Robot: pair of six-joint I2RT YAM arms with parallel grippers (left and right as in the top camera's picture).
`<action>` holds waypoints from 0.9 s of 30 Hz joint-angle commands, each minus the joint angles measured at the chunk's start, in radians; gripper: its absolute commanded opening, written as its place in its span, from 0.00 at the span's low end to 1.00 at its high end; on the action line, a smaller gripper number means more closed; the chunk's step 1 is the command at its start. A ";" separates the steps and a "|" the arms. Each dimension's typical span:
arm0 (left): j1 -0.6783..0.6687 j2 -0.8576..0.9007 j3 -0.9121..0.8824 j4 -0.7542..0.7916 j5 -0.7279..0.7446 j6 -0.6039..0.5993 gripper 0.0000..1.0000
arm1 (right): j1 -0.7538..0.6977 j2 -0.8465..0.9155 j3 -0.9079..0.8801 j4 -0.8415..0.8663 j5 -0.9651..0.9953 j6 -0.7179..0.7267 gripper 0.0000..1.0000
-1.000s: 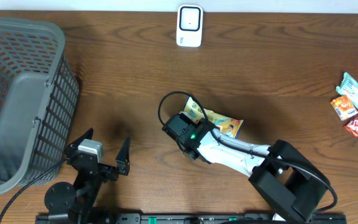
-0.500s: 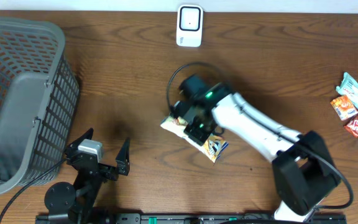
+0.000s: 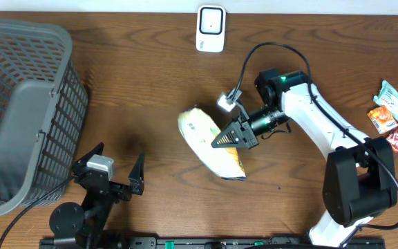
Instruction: Scan the item barcode
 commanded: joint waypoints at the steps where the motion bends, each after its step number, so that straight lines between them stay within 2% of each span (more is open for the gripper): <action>1: -0.004 -0.002 0.006 0.002 -0.005 0.014 0.98 | -0.005 -0.023 0.010 -0.004 -0.270 -0.072 0.01; 12: -0.004 -0.002 0.006 0.002 -0.006 0.014 0.98 | -0.004 -0.023 0.010 -0.050 -0.293 -0.243 0.01; 16: -0.004 -0.002 0.006 0.002 -0.005 0.014 0.98 | -0.004 -0.023 0.010 -0.049 -0.292 -0.247 0.01; 20: -0.004 -0.002 0.006 0.002 -0.005 0.014 0.98 | -0.004 -0.023 0.010 -0.013 -0.150 -0.280 0.01; 21: -0.004 -0.002 0.006 0.002 -0.005 0.014 0.98 | -0.003 -0.023 0.010 0.004 -0.101 -0.280 0.06; 23: -0.004 -0.002 0.006 0.002 -0.005 0.014 0.98 | 0.005 -0.023 0.010 0.011 -0.067 -0.280 0.60; 24: -0.004 -0.002 0.006 0.002 -0.005 0.014 0.98 | 0.010 -0.023 0.010 0.010 -0.068 -0.280 0.75; 27: -0.004 -0.002 0.006 0.002 -0.005 0.014 0.98 | 0.028 -0.025 0.011 0.008 -0.039 -0.275 0.99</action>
